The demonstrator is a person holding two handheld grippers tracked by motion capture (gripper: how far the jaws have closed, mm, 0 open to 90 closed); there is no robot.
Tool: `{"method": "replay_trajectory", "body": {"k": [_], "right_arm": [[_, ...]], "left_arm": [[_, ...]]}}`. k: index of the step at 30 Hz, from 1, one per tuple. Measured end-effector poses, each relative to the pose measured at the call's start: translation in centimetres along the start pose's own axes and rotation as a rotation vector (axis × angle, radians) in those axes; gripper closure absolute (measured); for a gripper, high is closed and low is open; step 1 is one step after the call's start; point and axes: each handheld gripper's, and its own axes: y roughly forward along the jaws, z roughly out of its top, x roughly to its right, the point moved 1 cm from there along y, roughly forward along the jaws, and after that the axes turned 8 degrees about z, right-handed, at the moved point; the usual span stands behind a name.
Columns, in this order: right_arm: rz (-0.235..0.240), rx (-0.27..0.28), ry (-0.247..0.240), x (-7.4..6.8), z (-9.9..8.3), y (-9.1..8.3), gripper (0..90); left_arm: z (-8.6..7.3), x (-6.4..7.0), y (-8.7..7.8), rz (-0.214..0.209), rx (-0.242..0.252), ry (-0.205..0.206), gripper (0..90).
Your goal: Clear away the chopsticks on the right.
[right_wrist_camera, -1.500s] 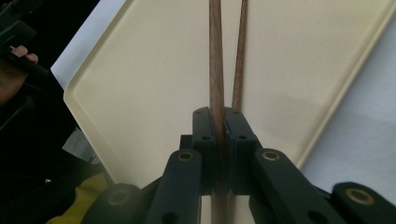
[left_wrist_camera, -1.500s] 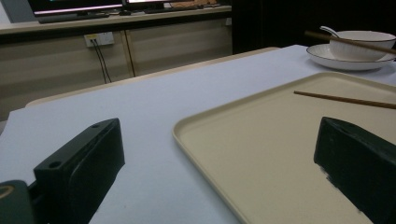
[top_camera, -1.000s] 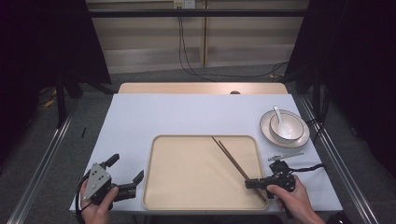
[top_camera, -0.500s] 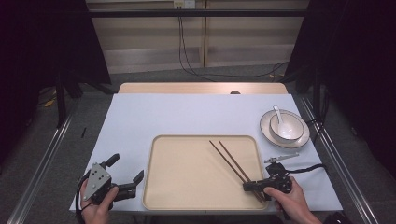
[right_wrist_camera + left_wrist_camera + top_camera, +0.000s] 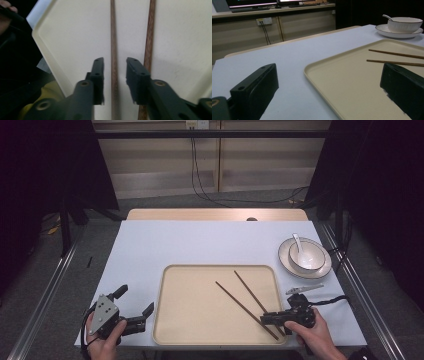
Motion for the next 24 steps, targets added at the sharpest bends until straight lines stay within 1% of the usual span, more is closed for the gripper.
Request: {"method": "replay_trajectory", "body": {"k": [1, 3, 5, 6, 8, 10, 11, 12, 13, 14, 15, 16, 17, 18, 19, 21, 22, 24], "right_arm": [[0.013, 0.011, -0.019, -0.1, 0.1, -0.3, 62.4], [0.023, 0.047, -0.060, -0.2, 0.3, -1.1, 54.7], [-0.027, 0.062, -0.149, -0.5, 0.4, -1.8, 43.8], [-0.048, 0.065, -0.180, -0.7, 0.4, -2.2, 39.8], [-0.058, 0.079, -0.218, -0.7, 0.4, -2.7, 30.1], [-0.072, 0.086, -0.272, -0.4, 0.5, -3.3, 24.0], [-0.098, 0.096, -0.315, -0.3, 0.6, -3.7, 19.3], [-0.099, 0.099, -0.345, -0.1, 0.6, -4.0, 13.7], [-0.100, 0.094, -0.372, 0.0, 0.7, -4.3, 10.9], [-0.115, 0.094, -0.401, 0.2, 0.7, -4.6, 8.0], [-0.123, 0.094, -0.418, 0.4, 0.6, -4.9, 6.0], [-0.111, 0.095, -0.433, 0.7, 0.6, -5.3, 6.1], [-0.110, 0.103, -0.438, 0.9, 0.5, -5.6, 6.2], [-0.118, 0.114, -0.426, 1.1, 0.4, -6.0, 7.3], [-0.131, 0.131, -0.424, 1.4, 0.3, -6.3, 9.8], [-0.158, 0.147, -0.441, 1.8, 0.0, -6.8, 8.2], [-0.163, 0.160, -0.444, 2.0, -0.1, -7.1, 7.7], [-0.156, 0.184, -0.436, 2.2, -0.2, -7.4, 7.7]], "left_arm": [[0.0, 0.0, 0.0, -0.003, 0.000, 0.001, 1.6], [0.0, 0.0, 0.0, 0.010, -0.003, -0.001, 1.6], [0.0, 0.0, 0.0, 0.009, -0.003, -0.010, 1.6], [0.0, 0.0, 0.0, 0.009, -0.005, -0.008, 1.7], [-0.1, 0.1, 0.0, 0.004, -0.008, -0.020, 1.7], [-0.1, 0.1, 0.1, -0.001, -0.009, -0.019, 1.6], [-0.1, 0.1, 0.0, 0.003, -0.010, -0.022, 1.7], [-0.1, 0.1, 0.0, 0.001, -0.011, -0.021, 1.7], [-0.1, 0.2, 0.0, 0.005, -0.013, -0.022, 1.7], [-0.1, 0.3, 0.1, -0.001, -0.011, -0.030, 1.6], [-0.1, 0.2, 0.0, 0.001, -0.016, -0.019, 1.6], [-0.1, 0.3, 0.1, -0.010, -0.021, -0.020, 1.6], [-0.1, 0.3, 0.1, -0.007, -0.020, -0.024, 1.6], [-0.1, 0.3, 0.0, -0.008, -0.023, -0.021, 1.6], [-0.1, 0.3, 0.0, -0.008, -0.021, -0.027, 1.6], [-0.1, 0.4, 0.1, -0.005, -0.025, -0.033, 1.6], [-0.2, 0.4, 0.1, -0.008, -0.031, -0.034, 1.6], [-0.2, 0.4, 0.3, -0.002, -0.042, -0.038, 1.6]]}}
